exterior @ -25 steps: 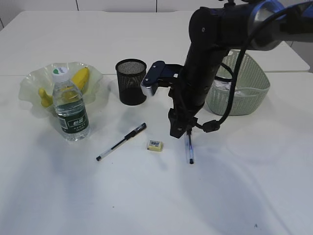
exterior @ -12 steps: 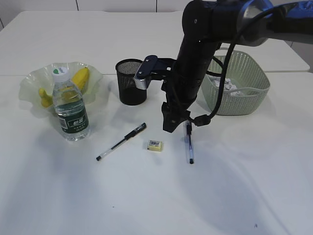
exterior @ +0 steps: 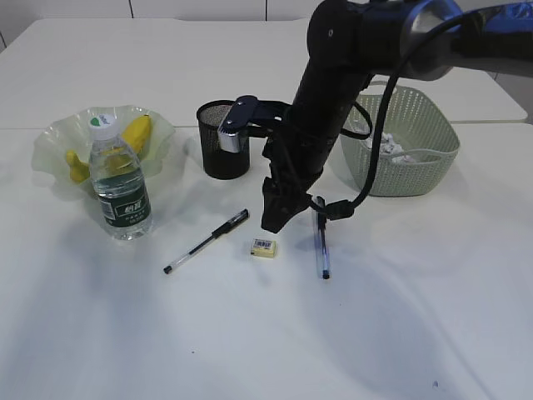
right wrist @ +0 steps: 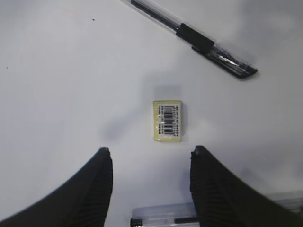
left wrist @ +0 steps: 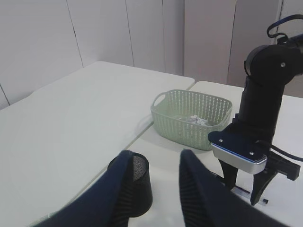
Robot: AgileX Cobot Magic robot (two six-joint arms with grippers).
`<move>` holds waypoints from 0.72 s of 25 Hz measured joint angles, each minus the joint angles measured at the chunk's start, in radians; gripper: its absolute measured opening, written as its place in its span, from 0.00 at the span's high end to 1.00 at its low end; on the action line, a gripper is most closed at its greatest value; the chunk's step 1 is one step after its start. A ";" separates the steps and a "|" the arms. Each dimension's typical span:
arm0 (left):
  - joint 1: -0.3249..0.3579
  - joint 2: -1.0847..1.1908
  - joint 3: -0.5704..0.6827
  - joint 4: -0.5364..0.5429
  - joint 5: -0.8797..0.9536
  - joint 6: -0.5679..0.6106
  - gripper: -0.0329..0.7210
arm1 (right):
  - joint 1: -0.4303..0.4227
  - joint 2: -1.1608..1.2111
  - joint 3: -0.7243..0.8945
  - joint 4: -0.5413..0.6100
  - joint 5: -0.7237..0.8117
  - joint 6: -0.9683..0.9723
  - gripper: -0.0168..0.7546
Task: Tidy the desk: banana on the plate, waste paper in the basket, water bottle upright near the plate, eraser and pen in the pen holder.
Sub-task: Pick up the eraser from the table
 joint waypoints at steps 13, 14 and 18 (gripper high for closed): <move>0.000 0.002 0.000 0.010 -0.001 -0.001 0.66 | 0.024 0.068 -0.002 -0.035 -0.013 -0.008 0.47; 0.000 0.004 0.000 0.010 -0.001 -0.001 0.66 | 0.024 0.068 -0.002 -0.039 -0.020 -0.008 0.47; 0.000 0.012 0.000 0.011 -0.002 -0.001 0.66 | 0.024 0.068 -0.002 -0.043 -0.070 -0.008 0.47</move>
